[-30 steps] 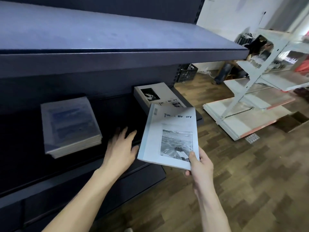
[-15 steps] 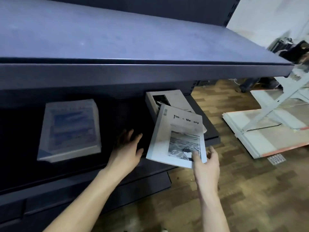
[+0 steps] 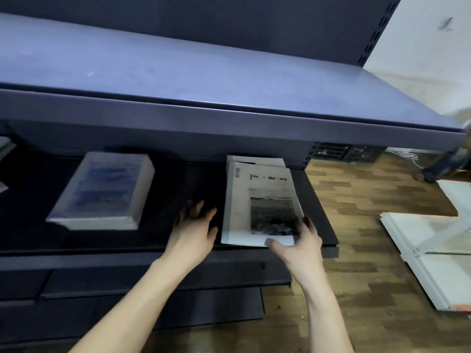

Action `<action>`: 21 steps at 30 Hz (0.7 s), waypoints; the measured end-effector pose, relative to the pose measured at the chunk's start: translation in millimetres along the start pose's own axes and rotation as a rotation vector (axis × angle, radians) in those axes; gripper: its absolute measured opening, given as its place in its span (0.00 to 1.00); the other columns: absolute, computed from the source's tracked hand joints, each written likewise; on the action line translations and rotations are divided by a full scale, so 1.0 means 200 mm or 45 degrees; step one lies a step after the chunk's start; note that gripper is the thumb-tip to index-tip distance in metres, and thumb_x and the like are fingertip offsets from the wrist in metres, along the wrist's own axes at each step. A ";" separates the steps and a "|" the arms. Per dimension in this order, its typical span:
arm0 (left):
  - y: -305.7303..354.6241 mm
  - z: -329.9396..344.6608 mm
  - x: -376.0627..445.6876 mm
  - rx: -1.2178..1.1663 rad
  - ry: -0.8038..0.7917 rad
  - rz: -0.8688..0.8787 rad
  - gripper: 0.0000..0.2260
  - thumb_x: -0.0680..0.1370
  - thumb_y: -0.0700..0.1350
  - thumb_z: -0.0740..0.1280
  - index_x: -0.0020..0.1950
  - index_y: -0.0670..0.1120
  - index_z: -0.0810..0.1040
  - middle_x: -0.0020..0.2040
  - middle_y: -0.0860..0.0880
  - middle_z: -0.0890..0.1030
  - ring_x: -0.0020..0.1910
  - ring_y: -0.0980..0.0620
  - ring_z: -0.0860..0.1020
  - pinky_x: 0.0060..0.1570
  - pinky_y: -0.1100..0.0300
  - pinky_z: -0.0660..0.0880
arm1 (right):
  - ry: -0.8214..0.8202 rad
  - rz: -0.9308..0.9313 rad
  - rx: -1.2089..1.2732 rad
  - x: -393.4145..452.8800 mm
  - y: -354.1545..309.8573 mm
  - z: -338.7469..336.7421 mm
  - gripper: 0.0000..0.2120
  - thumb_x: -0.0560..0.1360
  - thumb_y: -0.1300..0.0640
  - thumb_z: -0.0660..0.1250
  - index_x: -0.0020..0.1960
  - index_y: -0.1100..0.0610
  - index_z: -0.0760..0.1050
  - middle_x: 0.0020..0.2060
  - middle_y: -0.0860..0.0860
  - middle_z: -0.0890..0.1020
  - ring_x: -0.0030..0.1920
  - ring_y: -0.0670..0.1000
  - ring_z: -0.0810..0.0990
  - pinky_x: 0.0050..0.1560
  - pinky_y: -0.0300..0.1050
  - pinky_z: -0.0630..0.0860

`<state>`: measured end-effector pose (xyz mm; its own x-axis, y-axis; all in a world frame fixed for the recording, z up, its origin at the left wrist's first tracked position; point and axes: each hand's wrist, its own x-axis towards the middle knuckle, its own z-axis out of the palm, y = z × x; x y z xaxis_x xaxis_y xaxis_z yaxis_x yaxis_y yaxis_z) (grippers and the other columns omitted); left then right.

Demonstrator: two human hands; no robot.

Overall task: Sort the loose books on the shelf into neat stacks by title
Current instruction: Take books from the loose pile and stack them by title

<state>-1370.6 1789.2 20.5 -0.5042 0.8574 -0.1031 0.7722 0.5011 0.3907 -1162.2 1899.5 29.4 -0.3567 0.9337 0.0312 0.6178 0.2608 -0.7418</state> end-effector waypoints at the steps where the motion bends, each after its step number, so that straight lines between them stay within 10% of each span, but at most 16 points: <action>1: 0.01 0.01 0.00 -0.001 0.011 -0.019 0.24 0.83 0.53 0.56 0.79 0.55 0.57 0.80 0.50 0.49 0.78 0.44 0.47 0.76 0.48 0.53 | -0.068 -0.017 -0.101 0.01 0.02 -0.01 0.40 0.66 0.48 0.79 0.74 0.50 0.67 0.73 0.54 0.65 0.74 0.57 0.58 0.71 0.52 0.62; 13: 0.14 0.01 -0.04 0.028 0.087 -0.169 0.23 0.82 0.54 0.59 0.77 0.55 0.62 0.79 0.48 0.54 0.77 0.43 0.54 0.73 0.47 0.60 | 0.027 -0.130 -0.245 0.23 0.22 -0.02 0.40 0.63 0.39 0.79 0.71 0.49 0.73 0.75 0.57 0.67 0.76 0.63 0.57 0.72 0.59 0.61; 21: 0.20 0.00 -0.01 0.035 0.103 -0.198 0.22 0.82 0.54 0.58 0.76 0.55 0.63 0.79 0.49 0.55 0.78 0.45 0.53 0.74 0.48 0.59 | -0.167 -0.200 0.083 0.29 0.27 -0.05 0.35 0.69 0.50 0.79 0.73 0.46 0.71 0.78 0.49 0.60 0.76 0.49 0.64 0.65 0.36 0.64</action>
<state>-1339.0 1806.9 36.8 -0.6471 0.7576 -0.0856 0.6923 0.6309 0.3503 -1143.3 1970.4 -2.6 -0.5359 0.8417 0.0656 0.5020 0.3801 -0.7768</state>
